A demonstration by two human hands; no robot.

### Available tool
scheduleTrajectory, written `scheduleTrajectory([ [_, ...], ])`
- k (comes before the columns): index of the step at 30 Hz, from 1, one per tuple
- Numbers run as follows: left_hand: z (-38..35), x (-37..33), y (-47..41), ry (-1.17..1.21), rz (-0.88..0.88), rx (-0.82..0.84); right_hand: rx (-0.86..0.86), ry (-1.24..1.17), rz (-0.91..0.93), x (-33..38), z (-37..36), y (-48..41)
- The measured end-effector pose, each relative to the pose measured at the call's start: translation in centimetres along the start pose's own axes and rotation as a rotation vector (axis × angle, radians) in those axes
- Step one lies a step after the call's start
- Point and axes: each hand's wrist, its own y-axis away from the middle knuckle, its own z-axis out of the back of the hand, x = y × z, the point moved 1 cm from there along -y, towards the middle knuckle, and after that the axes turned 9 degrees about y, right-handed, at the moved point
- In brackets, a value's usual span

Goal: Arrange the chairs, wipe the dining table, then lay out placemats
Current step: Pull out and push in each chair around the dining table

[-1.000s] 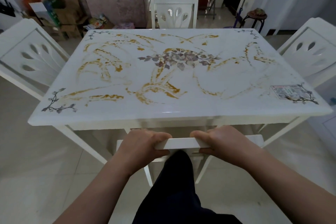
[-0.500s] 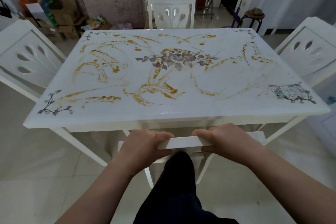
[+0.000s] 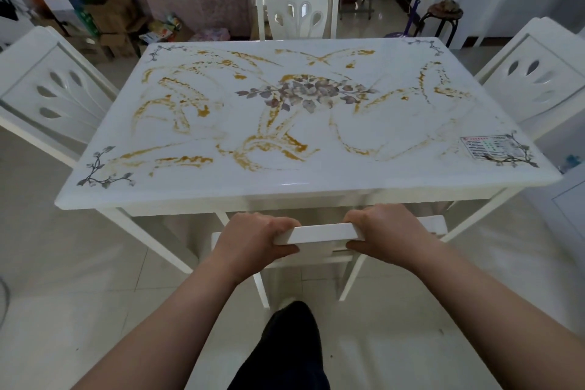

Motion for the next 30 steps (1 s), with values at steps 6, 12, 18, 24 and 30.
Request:
scheduleTrajectory([
  [6,-0.4,0.3,0.0,0.012,-0.041,-0.055,0.007,-0.002,-0.037,0.1,0.0,0.1],
  [12,-0.6,0.5,0.0,-0.028,-0.035,-0.024,-0.001,0.029,-0.102,0.9,0.3,0.2],
  [18,-0.7,0.6,0.2,-0.058,0.008,0.010,-0.024,0.089,-0.149,1.4,0.3,0.5],
  [24,-0.6,0.4,0.2,-0.038,0.053,-0.007,-0.043,0.099,-0.114,1.1,0.1,0.8],
  [30,-0.6,0.4,0.1,-0.060,0.065,-0.025,-0.098,0.089,-0.094,0.9,-0.3,0.7],
])
